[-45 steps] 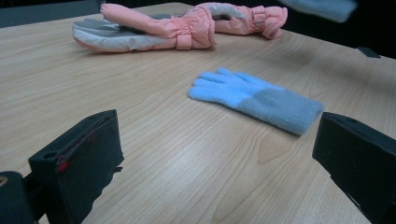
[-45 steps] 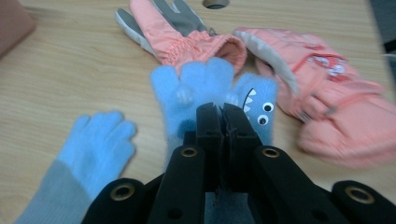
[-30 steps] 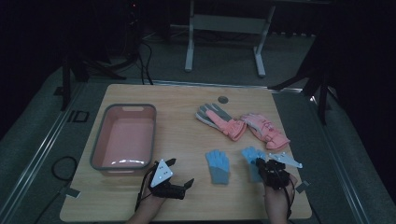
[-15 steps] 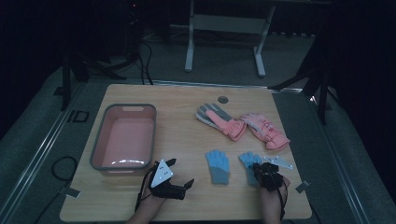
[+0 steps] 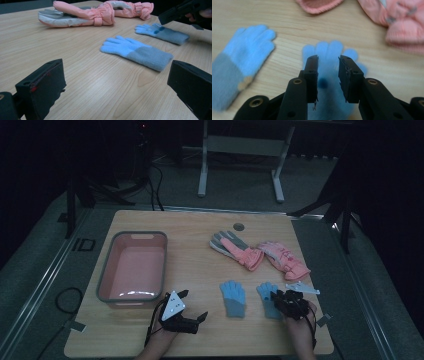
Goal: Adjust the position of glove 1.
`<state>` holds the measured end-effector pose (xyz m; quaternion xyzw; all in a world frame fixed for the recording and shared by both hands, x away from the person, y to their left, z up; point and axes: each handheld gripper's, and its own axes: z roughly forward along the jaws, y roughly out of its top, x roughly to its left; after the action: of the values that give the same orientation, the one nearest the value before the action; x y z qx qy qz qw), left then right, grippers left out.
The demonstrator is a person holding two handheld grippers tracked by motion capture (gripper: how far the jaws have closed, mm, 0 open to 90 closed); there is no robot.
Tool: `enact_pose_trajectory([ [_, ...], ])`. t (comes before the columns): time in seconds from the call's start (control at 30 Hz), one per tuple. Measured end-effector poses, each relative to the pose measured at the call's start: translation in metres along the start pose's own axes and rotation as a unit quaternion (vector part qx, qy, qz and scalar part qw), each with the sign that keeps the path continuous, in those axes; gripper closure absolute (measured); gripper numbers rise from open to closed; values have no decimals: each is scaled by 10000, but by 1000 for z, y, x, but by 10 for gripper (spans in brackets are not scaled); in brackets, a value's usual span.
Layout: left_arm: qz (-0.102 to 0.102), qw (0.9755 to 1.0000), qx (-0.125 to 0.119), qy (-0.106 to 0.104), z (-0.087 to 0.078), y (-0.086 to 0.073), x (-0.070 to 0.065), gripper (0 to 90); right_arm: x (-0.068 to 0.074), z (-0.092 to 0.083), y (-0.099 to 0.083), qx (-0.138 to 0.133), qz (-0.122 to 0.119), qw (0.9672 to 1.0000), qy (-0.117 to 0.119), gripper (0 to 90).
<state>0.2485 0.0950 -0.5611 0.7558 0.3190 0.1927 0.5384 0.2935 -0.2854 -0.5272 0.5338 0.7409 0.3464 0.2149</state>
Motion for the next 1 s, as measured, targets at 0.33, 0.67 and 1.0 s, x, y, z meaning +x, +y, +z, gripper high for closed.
enact_pose_trajectory([
  [0.33,-41,10000,-13,21,0,0,1,16,-31,3,1,363,-1104,9882,994,633],
  [0.67,-59,10000,-4,36,0,0,1,16,-25,13,-9,309,-1184,9864,1093,569],
  [1.0,-70,10000,3,38,0,0,2,16,-22,16,-24,-80,-1180,9895,830,706],
])
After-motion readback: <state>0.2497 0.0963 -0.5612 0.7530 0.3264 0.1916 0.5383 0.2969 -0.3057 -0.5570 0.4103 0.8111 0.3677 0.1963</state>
